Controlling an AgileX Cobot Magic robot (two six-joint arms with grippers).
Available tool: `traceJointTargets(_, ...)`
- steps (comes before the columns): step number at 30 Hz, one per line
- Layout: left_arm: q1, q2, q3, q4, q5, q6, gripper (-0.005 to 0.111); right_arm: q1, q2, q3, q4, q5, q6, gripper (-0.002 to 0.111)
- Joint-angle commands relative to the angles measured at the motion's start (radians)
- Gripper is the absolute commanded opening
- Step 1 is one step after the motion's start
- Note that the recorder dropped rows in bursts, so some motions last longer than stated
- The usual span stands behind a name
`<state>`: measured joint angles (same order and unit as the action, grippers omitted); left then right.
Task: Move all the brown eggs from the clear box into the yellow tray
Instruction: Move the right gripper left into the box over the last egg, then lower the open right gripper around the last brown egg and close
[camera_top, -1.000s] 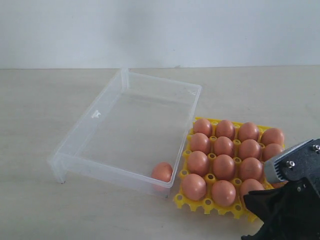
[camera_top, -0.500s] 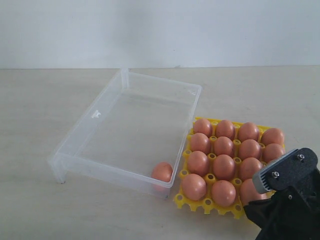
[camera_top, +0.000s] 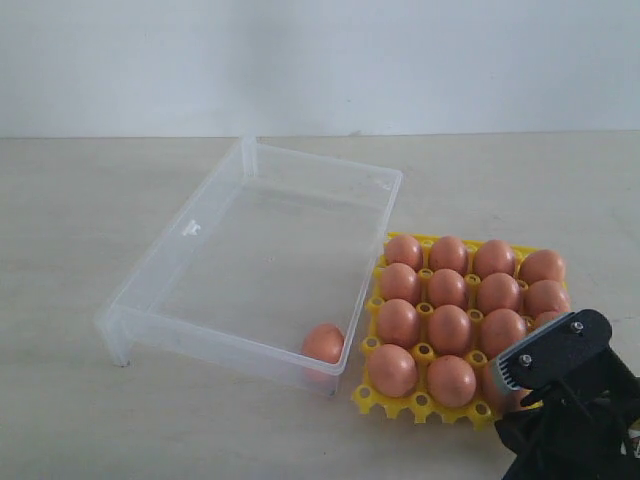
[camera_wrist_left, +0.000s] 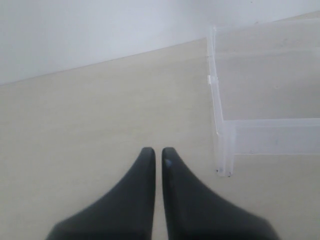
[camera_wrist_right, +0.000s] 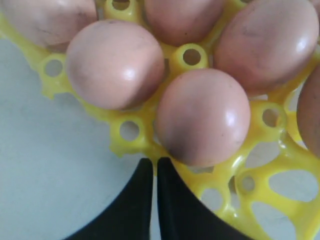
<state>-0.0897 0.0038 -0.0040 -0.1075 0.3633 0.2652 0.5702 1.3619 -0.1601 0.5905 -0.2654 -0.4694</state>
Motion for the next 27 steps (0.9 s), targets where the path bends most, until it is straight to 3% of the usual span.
traceJointTargets(1, 0.004, -0.004, 0.004, 0.0, -0.004, -0.011, 0.004, -0.003, 0.006, -0.002, 0.006, -0.033, 0.011, 0.0)
traceJointTargets(5, 0.004, -0.004, 0.004, 0.0, -0.004, -0.011, 0.004, -0.003, -0.016, -0.011, 0.006, 0.012, 0.045, 0.0)
traceJointTargets(7, 0.004, -0.004, 0.004, 0.0, -0.004, -0.011, 0.004, -0.003, -0.097, -0.06, 0.001, 0.118, 0.045, 0.0)
traceJointTargets(9, 0.004, -0.004, 0.004, 0.0, -0.004, -0.011, 0.004, -0.003, -0.204, -0.14, -0.022, 0.177, 0.032, 0.0)
traceJointTargets(12, 0.004, -0.004, 0.004, 0.0, -0.004, -0.011, 0.004, -0.003, -0.26, -0.335, -0.08, 0.09, -0.057, 0.0)
traceJointTargets(14, 0.004, -0.004, 0.004, 0.0, -0.004, -0.011, 0.004, -0.003, -0.141, -0.531, -0.072, 0.32, -0.085, 0.0)
traceJointTargets(15, 0.004, -0.004, 0.004, 0.0, -0.004, -0.011, 0.004, -0.003, 0.01, -0.712, -0.073, 0.642, -0.032, 0.0)
traceJointTargets(17, 0.004, -0.004, 0.004, 0.0, -0.004, -0.011, 0.004, -0.003, 0.231, -0.96, -0.089, 1.024, -0.026, 0.0)
traceJointTargets(19, 0.004, -0.004, 0.004, 0.0, -0.004, -0.011, 0.004, -0.003, 0.392, -1.159, -0.132, 1.187, 0.001, 0.0)
traceJointTargets(21, 0.004, -0.004, 0.004, 0.0, -0.004, -0.011, 0.004, -0.003, 0.468, -1.269, -0.198, 1.232, 0.016, 0.0)
traceJointTargets(27, 0.004, -0.004, 0.004, 0.0, -0.004, -0.011, 0.004, -0.003, 0.558, -1.422, -0.422, 1.315, 0.083, 0.002)
